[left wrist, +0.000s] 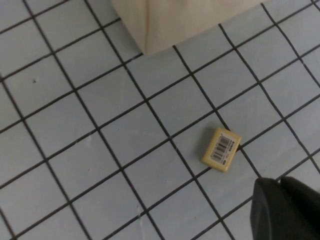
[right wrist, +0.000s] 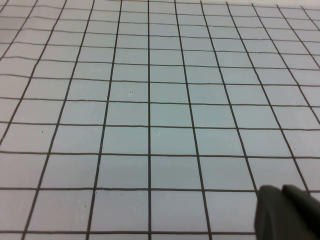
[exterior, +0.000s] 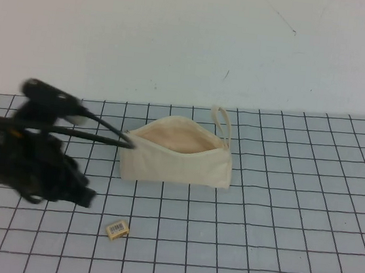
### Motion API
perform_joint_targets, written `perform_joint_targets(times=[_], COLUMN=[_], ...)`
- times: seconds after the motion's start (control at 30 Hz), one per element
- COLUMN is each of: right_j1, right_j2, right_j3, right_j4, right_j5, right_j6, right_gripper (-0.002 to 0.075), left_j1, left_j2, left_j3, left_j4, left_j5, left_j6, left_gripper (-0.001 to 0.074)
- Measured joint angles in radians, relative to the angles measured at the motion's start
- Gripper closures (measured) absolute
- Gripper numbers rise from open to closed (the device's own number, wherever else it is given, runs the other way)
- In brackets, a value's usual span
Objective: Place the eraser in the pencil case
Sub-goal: Pick up the eraser from the table
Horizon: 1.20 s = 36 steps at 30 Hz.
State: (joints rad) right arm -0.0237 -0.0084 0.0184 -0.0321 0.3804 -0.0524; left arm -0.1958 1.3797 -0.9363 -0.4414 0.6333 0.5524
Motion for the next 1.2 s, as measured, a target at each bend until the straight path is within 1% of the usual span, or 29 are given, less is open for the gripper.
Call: perform_joint_targets(times=[0.13,0.2,0.23,0.27,0.37,0.43,0.5,0.7,0.93,1.0,1.1,1.2], right_j1=[0.0,0.0,0.0,0.0,0.0,0.0,0.0,0.0,0.0,0.0,0.0,0.0], right_j2=[0.0,0.0,0.0,0.0,0.0,0.0,0.0,0.0,0.0,0.0,0.0,0.0], right_j3=[0.0,0.0,0.0,0.0,0.0,0.0,0.0,0.0,0.0,0.0,0.0,0.0], right_j4=[0.0,0.0,0.0,0.0,0.0,0.0,0.0,0.0,0.0,0.0,0.0,0.0], right_j5=[0.0,0.0,0.0,0.0,0.0,0.0,0.0,0.0,0.0,0.0,0.0,0.0], right_j6=[0.0,0.0,0.0,0.0,0.0,0.0,0.0,0.0,0.0,0.0,0.0,0.0], right_gripper=[0.0726,0.0726,0.0726,0.0726,0.0726,0.0726,0.0726,0.0726,0.0726,0.0726,0.0726,0.0726], left_j1=[-0.105,-0.143,-0.176,-0.187,-0.207,-0.216,-0.216,-0.216,-0.216,-0.216,-0.216,-0.216], left_j2=[0.113,0.16,0.209,0.233,0.297,0.336,0.376,0.463,0.51,0.512,0.514,0.518], left_j3=[-0.058,-0.078,-0.095,-0.104,-0.128,-0.142,-0.155,-0.176,-0.18,-0.183,-0.187,-0.225], left_j4=[0.127,0.195,0.255,0.273,0.296,0.312,0.326,0.368,0.388,0.388,0.386,0.384], left_j5=[-0.013,-0.026,-0.028,-0.03,-0.03,-0.03,-0.03,-0.036,-0.057,-0.057,-0.046,0.028], left_j6=[-0.121,-0.181,-0.21,-0.217,-0.221,-0.226,-0.226,-0.23,-0.232,-0.232,-0.232,-0.232], left_gripper=[0.0736,0.0722,0.0672,0.0624,0.0443,0.0374,0.0353,0.0375,0.0407,0.0439,0.0547,0.0545])
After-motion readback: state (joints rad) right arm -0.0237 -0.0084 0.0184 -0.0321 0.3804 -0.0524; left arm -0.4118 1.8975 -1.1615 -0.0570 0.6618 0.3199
